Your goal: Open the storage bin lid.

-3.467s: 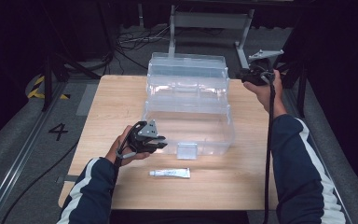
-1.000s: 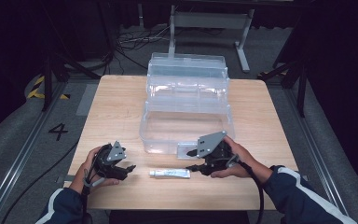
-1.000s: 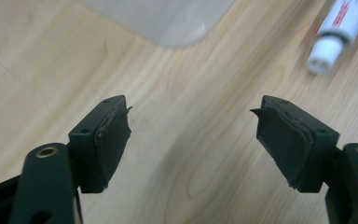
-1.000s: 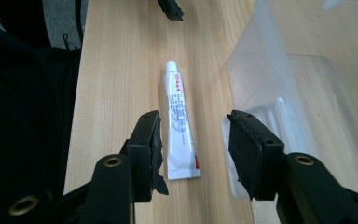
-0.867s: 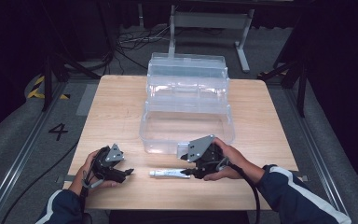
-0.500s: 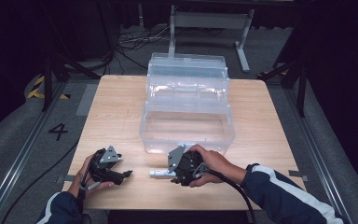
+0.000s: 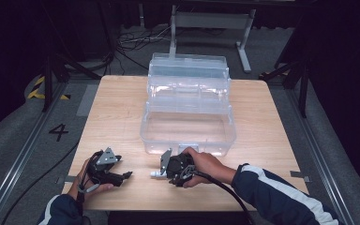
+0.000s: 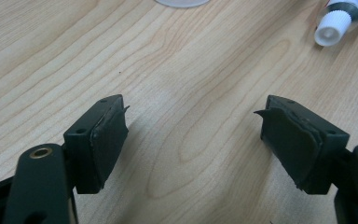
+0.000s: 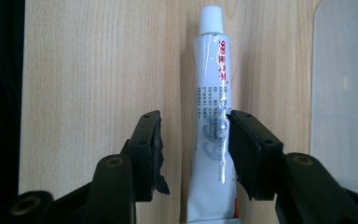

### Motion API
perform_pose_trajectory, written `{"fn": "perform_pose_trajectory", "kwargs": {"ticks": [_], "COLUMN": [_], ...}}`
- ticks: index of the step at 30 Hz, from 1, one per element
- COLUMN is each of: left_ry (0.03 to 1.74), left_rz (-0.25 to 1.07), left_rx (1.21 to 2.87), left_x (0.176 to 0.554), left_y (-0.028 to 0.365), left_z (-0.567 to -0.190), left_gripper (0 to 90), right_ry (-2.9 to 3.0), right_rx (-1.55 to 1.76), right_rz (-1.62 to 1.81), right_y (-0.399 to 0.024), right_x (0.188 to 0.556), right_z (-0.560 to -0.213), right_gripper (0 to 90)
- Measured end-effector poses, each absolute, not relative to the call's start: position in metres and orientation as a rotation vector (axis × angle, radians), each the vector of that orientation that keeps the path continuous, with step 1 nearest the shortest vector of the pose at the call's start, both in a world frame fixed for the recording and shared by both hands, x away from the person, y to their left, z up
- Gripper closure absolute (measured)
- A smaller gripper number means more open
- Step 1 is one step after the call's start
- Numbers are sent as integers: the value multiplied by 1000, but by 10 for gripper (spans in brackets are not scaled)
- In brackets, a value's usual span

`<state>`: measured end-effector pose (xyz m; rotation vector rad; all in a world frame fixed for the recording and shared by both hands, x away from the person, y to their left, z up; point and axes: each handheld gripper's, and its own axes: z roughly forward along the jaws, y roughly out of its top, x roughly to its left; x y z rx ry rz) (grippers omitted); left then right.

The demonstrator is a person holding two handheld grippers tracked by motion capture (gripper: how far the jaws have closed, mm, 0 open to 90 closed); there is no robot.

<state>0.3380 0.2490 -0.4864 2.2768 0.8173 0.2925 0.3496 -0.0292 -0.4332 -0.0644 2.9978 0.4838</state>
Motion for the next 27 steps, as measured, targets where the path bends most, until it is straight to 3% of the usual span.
{"fn": "perform_pose_trajectory", "kwargs": {"ticks": [15, 27], "left_ry": [809, 800], "left_rz": [292, 292], "left_rx": [2259, 2261], "left_x": [337, 338], "left_y": [250, 250], "left_z": [-488, -488], "left_gripper": [226, 218], "right_ry": [3018, 3051], "right_rx": [-15, 3], "right_rz": [437, 431], "right_y": [-20, -8], "right_x": [355, 360], "right_z": [-445, -450], "right_gripper": [521, 567]}}
